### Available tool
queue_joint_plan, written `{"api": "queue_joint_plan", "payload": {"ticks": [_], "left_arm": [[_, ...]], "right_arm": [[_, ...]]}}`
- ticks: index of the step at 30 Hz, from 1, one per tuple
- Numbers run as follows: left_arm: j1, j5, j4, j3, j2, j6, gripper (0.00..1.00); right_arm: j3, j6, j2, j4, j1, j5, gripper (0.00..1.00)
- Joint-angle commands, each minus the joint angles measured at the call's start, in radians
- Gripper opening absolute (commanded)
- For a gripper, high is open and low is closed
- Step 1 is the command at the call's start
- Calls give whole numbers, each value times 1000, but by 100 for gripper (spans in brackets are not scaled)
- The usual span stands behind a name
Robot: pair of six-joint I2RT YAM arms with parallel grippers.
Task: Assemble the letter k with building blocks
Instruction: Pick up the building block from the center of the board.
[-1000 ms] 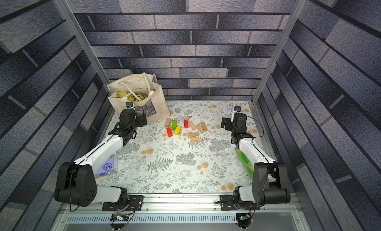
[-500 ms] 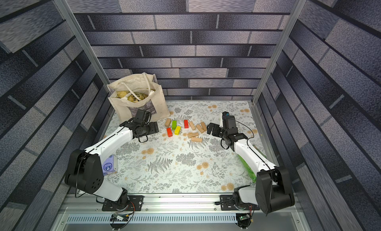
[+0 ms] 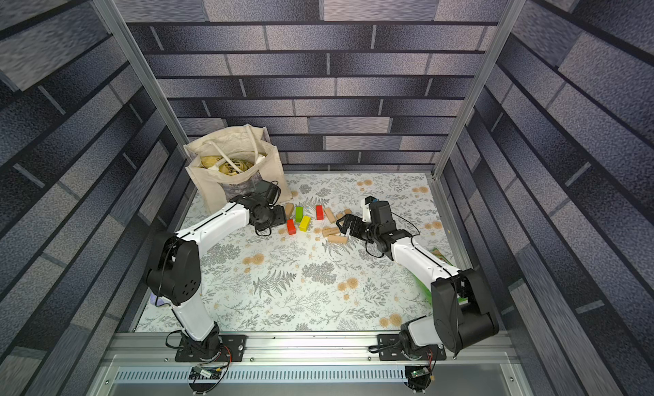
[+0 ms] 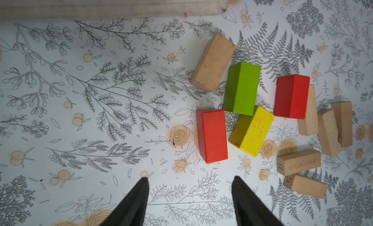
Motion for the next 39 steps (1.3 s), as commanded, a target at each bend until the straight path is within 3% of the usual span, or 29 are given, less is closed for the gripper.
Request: {"api": "queue_joint_plan", "payload": {"ticks": [1,14,28,39], "left_arm": [[-14,-11,-41,52,41,-40,64],[-44,6,-92,198,198,-58,61],[-47,-2,-107,235,264,-66,56],[-47,-3,-133,272,311,-58,52]], "right_arm": [[27,18,16,35,23,-76,100],[-1,15,-10,66,46,-141,100],[-11,3,-25,75,47,-164,100],[-114,114,-27,190,78,-153,100]]}}
